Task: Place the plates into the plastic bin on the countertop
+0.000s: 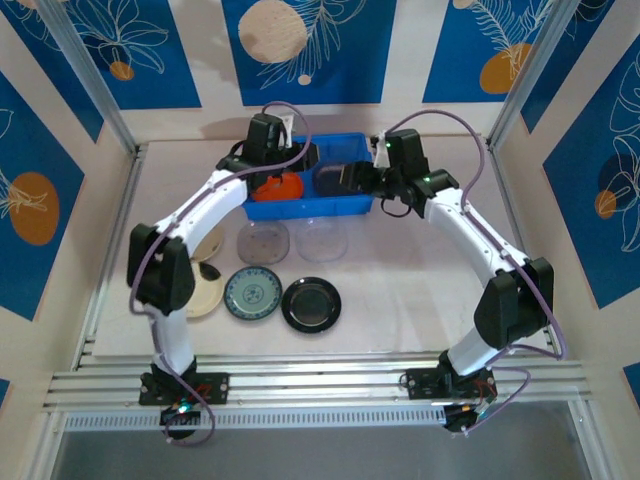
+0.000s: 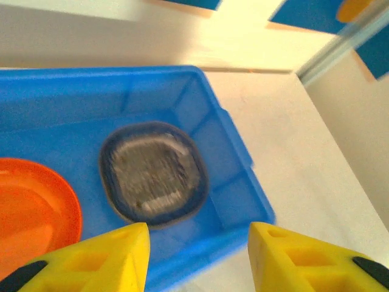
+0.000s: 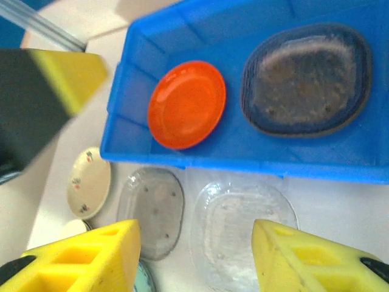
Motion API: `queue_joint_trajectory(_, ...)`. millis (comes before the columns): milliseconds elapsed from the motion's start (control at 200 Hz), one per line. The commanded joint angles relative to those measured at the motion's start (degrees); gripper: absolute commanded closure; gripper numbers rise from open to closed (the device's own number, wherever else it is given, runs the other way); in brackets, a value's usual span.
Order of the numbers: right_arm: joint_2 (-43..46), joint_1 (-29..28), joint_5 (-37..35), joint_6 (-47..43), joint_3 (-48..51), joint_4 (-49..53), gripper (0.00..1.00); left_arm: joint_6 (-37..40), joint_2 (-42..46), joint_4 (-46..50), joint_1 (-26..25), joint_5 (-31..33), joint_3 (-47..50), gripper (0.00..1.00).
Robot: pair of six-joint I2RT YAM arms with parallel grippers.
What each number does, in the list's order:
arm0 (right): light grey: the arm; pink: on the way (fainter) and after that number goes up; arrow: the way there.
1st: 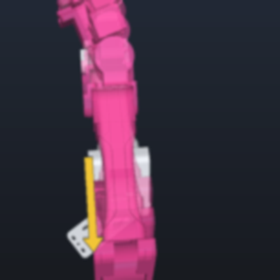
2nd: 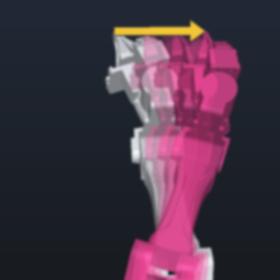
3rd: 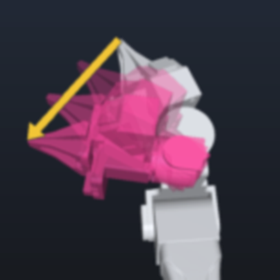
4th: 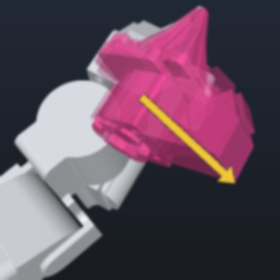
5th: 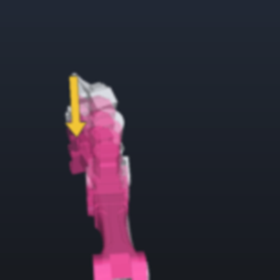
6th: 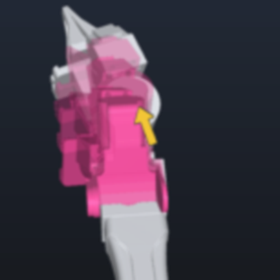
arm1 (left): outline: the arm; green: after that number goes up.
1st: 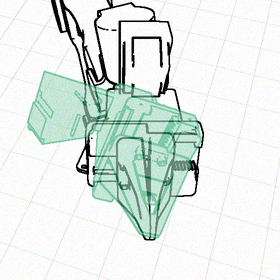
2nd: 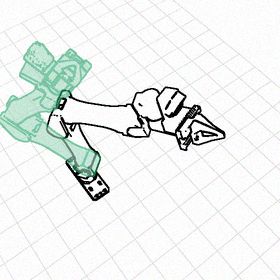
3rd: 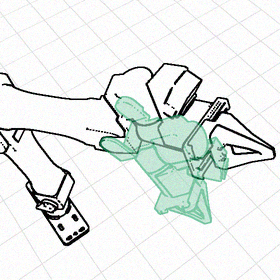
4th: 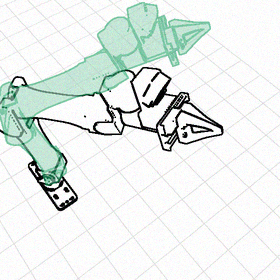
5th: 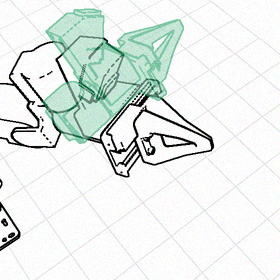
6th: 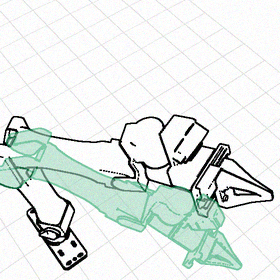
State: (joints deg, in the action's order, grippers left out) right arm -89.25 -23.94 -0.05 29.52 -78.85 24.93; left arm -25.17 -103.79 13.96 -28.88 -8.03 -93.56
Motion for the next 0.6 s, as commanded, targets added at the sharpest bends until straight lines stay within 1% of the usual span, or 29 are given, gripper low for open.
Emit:
queue_joint_trajectory(0,3.4,-2.9,-5.0,-3.5,3.8,1.6,0.48,3.4,6.5,1.4,-2.2,0.6,7.7,0.53)
queue_joint_trajectory(130,7.7,-5.5,-6.4,-3.5,10.1,-0.6,0.48,4.9,15.8,3.7,-4.4,0.8,17.9,0.53)
queue_joint_trajectory(220,10.3,-6.7,-6.0,-3.1,14.2,-2.1,0.48,5.0,20.4,6.3,-5.0,1.6,22.8,0.52)
queue_joint_trajectory(360,13.7,-10.7,-9.6,-2.1,19.7,-3.5,0.48,3.3,26.8,11.7,-5.8,1.4,28.6,0.52)
queue_joint_trajectory(450,15.6,-13.8,-11.8,-1.7,23.6,-4.3,0.48,2.1,31.8,12.7,-7.0,1.3,34.0,0.52)
queue_joint_trajectory(595,17.3,-15.9,-13.0,1.2,28.1,-2.5,0.5,0.0,37.6,15.2,-8.4,1.0,40.2,0.53)
